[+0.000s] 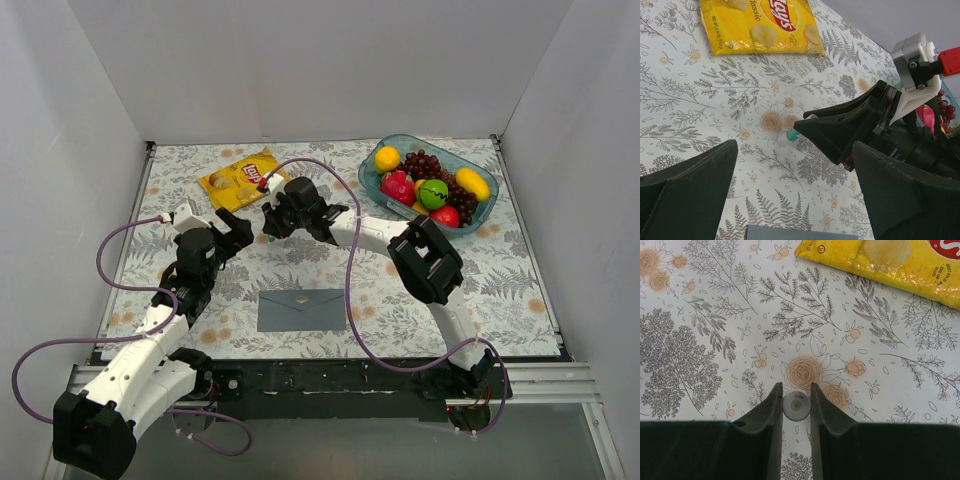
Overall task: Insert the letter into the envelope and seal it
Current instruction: Close the solid glue cap on the solid glue.
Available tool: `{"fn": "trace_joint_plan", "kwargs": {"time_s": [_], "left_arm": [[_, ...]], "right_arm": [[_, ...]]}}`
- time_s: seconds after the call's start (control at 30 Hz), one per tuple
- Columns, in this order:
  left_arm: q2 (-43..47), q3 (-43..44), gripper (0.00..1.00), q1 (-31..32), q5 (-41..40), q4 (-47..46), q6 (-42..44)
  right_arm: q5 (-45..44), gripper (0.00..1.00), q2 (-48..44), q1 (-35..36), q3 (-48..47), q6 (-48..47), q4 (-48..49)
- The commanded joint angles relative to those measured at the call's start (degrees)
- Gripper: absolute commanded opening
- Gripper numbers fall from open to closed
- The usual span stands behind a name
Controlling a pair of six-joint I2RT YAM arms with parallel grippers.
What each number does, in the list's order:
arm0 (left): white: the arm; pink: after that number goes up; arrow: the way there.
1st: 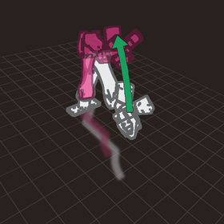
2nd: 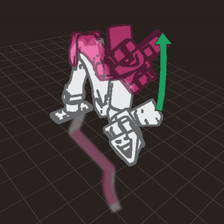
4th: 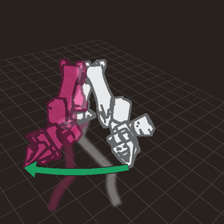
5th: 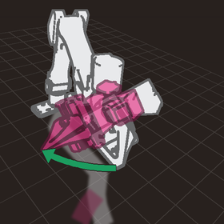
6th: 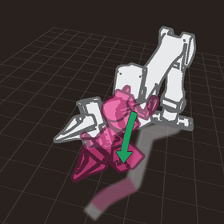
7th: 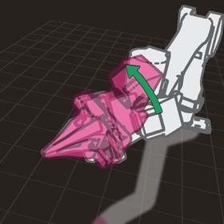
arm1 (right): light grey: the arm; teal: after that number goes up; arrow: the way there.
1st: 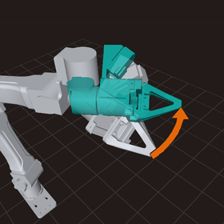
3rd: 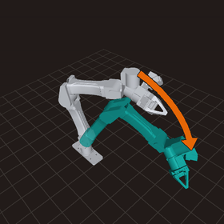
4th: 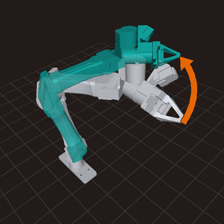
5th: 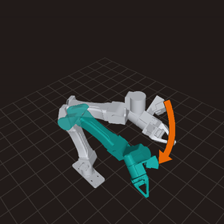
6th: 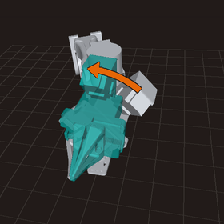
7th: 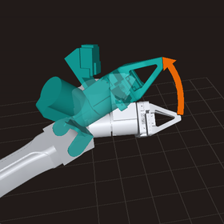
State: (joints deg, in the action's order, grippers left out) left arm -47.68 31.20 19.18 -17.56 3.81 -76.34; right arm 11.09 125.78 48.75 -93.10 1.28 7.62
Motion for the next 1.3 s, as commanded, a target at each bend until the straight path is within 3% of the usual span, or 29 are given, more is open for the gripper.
{"fn": "trace_joint_plan", "kwargs": {"time_s": [0.0, 0.3, 0.7, 1.27], "left_arm": [[0.0, -0.8, 0.98, -0.4, -0.5, -0.7, -0.2], [0.0, -0.7, 0.98, -0.4, -0.6, -0.6, -0.2], [0.6, -0.9, 0.98, -0.4, -1.0, 0.1, -0.3], [0.7, -0.9, 0.98, -0.4, -0.5, 0.0, -0.1]], "right_arm": [[-1.6, 0.01, 1.1, -0.3, -1.5, -1.0, 0.6], [-4.1, 0.01, -0.6, -0.1, 2.7, -4.2, 2.0], [-7.2, 0.01, -5.5, 1.8, 17.9, -5.3, 16.1], [-8.3, 0.01, -3.7, 3.0, 16.4, -10.6, 11.4]]}}
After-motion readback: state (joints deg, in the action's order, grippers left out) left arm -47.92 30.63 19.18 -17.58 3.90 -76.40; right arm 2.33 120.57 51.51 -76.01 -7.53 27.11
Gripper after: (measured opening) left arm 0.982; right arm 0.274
